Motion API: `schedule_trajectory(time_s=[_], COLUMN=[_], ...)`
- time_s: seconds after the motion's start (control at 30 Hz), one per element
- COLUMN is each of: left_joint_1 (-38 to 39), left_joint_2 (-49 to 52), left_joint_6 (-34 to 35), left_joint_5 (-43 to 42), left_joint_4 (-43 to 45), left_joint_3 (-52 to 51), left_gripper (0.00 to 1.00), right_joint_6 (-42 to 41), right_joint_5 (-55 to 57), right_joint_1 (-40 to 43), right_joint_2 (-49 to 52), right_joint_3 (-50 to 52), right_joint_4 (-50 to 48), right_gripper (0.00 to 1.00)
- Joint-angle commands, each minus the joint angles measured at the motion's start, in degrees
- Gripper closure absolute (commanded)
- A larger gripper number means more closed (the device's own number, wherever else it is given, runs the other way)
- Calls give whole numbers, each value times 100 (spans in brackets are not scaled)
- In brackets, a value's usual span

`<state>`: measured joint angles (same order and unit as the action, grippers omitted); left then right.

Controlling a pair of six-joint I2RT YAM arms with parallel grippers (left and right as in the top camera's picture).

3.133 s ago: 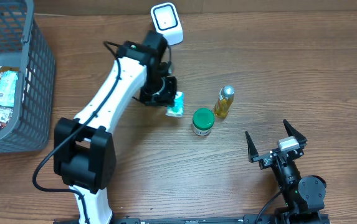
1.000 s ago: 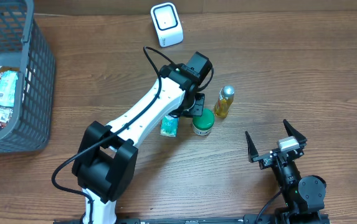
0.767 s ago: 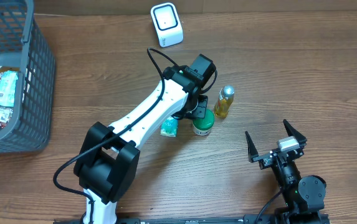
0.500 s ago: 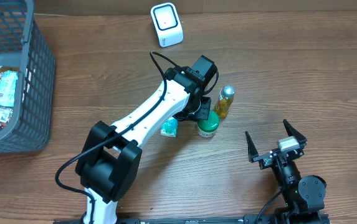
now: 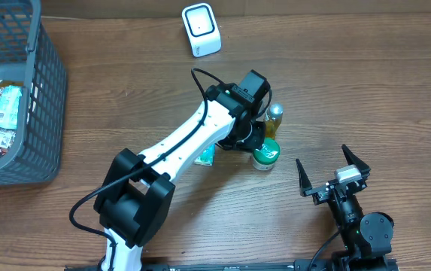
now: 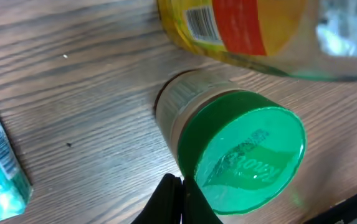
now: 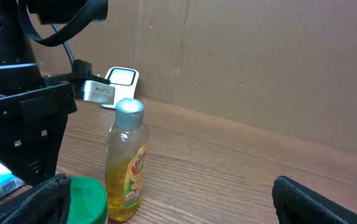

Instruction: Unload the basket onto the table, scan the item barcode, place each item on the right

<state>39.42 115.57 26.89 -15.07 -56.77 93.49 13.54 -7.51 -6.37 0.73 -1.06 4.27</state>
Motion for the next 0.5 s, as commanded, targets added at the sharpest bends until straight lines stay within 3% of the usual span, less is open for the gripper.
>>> schedule_trajectory(time_s=[0.0, 0.33, 0.47], left_joint_1=[-50, -129, -76], left_joint_2=[46, -7, 133], left_joint_6=[90, 205, 210], left_joint_5=[562, 1897, 2319], left_joint_4=[-197, -730, -761], left_joint_3=[146, 186, 52], left_gripper=[93, 82, 71], right_joint_6=[2, 2, 2], right_joint_5=[-9, -9, -9], right_joint_1=[7, 9, 9], right_joint_2=[-57, -57, -57], right_joint_3=[61, 61, 61], right_joint_4=[-26, -26, -26], right_gripper=[0, 0, 0])
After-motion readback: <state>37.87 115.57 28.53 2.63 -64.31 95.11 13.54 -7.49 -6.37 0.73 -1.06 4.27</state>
